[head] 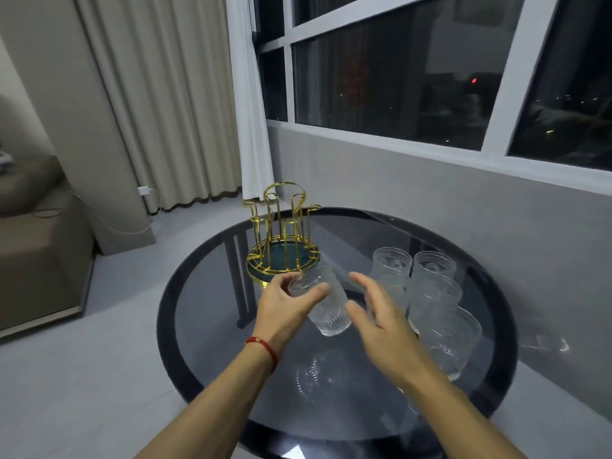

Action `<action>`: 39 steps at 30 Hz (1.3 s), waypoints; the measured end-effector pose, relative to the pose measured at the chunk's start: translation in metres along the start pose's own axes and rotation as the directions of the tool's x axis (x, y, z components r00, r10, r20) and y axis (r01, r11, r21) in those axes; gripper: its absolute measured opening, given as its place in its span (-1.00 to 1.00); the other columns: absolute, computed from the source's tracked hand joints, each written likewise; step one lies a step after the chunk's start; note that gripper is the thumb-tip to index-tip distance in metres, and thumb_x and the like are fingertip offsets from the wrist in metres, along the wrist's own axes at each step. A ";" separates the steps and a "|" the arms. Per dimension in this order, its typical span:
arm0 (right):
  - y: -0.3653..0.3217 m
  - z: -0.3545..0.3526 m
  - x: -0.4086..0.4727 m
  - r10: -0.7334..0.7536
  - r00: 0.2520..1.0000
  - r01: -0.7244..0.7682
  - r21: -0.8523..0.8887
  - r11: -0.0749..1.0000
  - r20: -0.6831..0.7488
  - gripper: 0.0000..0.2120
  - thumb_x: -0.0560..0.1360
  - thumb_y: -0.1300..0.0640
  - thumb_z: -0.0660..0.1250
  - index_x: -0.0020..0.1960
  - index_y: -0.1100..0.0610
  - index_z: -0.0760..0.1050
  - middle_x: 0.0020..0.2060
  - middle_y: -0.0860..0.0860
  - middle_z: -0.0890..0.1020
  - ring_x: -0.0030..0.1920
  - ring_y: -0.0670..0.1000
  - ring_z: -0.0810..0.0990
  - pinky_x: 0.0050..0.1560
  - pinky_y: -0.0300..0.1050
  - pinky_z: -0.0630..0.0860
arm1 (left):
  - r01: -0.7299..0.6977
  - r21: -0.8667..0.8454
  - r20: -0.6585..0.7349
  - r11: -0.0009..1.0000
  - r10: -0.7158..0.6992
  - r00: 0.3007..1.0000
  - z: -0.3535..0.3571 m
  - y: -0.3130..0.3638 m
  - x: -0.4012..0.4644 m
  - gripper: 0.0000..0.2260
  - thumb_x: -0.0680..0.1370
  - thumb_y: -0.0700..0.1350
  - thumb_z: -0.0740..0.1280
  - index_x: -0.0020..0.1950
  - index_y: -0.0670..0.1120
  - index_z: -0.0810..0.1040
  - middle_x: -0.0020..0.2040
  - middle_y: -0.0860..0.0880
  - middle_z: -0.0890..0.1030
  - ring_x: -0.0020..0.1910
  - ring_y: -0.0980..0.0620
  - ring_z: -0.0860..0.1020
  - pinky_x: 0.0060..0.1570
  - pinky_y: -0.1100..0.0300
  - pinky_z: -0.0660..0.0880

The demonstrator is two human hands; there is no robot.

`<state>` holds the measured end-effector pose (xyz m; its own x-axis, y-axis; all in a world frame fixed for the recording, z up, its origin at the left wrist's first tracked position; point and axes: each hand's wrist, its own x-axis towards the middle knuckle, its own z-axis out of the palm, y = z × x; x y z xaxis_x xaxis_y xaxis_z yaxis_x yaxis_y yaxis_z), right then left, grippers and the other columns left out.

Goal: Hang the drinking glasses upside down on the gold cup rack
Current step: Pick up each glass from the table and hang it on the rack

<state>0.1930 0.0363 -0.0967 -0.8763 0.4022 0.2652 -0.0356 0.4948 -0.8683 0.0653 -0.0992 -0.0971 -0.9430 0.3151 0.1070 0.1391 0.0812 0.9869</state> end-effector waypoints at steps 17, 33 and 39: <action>-0.029 0.006 0.143 0.056 0.898 -0.084 -0.045 0.995 -0.437 -0.38 0.56 -0.20 0.38 0.54 -0.05 0.28 0.42 0.10 0.44 0.27 0.16 0.56 0.31 0.29 0.53 | -0.215 0.616 -0.024 0.758 0.291 0.956 -0.040 -0.069 0.089 -0.57 0.55 0.19 0.32 0.38 0.08 0.49 0.45 -0.05 0.39 0.49 -0.04 0.23 0.39 -0.10 0.39; -0.126 0.047 0.346 -0.217 0.971 0.167 -0.361 0.918 -0.102 -0.35 0.54 0.00 0.48 0.57 0.07 0.35 0.50 0.10 0.44 0.45 0.12 0.45 0.28 -0.05 0.39 | -0.244 0.856 0.213 0.456 0.119 0.970 -0.016 -0.112 0.094 -0.34 0.55 0.34 -0.15 0.59 0.25 -0.35 0.61 0.01 -0.41 0.54 -0.08 -0.49 0.52 -0.20 -0.36; -0.112 0.084 0.379 -0.043 0.992 0.088 -0.408 0.909 0.118 -0.34 0.52 0.14 0.48 0.56 0.15 0.34 0.52 0.15 0.45 0.48 0.20 0.44 0.40 0.12 0.46 | -0.246 0.872 0.232 0.423 0.086 0.969 -0.016 -0.110 0.095 -0.33 0.58 0.34 -0.11 0.57 0.24 -0.39 0.58 -0.02 -0.47 0.52 -0.12 -0.52 0.49 -0.23 -0.39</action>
<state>-0.1761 0.0685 0.0656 -0.9245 0.2868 0.2512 0.0864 0.7993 -0.5947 -0.0441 -0.0930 -0.1934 -0.8319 0.5312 0.1604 0.5543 0.7815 0.2865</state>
